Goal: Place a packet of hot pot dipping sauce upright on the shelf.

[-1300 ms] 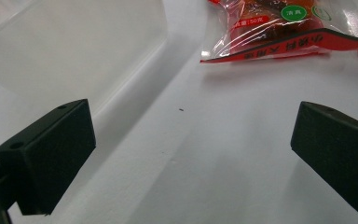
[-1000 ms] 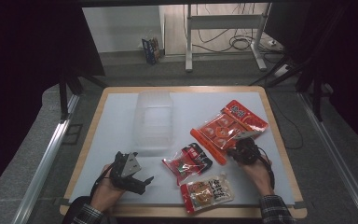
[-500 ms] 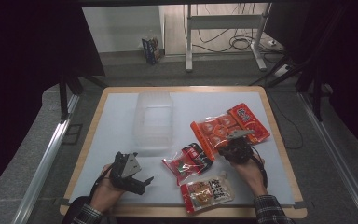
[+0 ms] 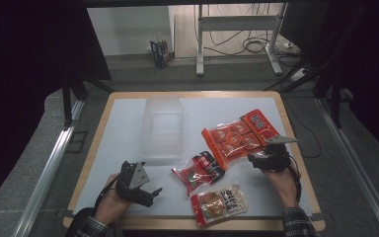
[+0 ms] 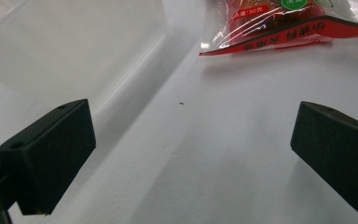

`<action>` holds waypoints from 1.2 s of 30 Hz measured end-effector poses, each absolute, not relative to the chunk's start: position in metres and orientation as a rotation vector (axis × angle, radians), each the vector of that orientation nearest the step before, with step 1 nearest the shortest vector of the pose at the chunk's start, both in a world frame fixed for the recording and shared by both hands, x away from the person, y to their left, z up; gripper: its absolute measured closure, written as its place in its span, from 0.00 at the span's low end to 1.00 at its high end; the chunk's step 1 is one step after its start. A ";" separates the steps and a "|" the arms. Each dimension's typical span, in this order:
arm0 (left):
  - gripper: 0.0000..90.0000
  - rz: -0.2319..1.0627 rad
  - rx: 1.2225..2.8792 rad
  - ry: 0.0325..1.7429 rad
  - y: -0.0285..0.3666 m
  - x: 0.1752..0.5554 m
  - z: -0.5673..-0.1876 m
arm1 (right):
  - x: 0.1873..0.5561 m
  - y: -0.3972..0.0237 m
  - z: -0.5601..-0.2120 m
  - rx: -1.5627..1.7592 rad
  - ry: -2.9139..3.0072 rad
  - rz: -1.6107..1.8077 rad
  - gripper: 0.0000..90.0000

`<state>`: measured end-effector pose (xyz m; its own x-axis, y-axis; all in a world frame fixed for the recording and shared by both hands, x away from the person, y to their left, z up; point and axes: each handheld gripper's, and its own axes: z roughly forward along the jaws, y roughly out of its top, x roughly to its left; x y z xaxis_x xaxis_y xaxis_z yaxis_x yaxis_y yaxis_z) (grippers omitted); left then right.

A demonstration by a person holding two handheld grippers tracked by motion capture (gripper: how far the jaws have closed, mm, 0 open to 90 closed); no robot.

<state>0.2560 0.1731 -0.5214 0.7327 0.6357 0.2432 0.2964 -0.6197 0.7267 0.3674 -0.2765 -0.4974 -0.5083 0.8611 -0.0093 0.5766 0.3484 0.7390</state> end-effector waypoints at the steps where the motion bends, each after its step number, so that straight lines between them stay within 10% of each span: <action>1: 0.00 0.645 2.249 0.700 0.173 0.256 -0.521 | 0.367 -0.281 -0.497 1.271 2.210 0.970 0.24; 13: 0.00 0.637 2.241 0.682 0.173 0.255 -0.521 | 0.372 -0.325 -0.500 1.348 2.147 0.983 0.00; 36: 0.00 0.634 2.264 0.649 0.168 0.255 -0.523 | 0.424 -0.340 -0.513 1.371 2.258 0.934 0.03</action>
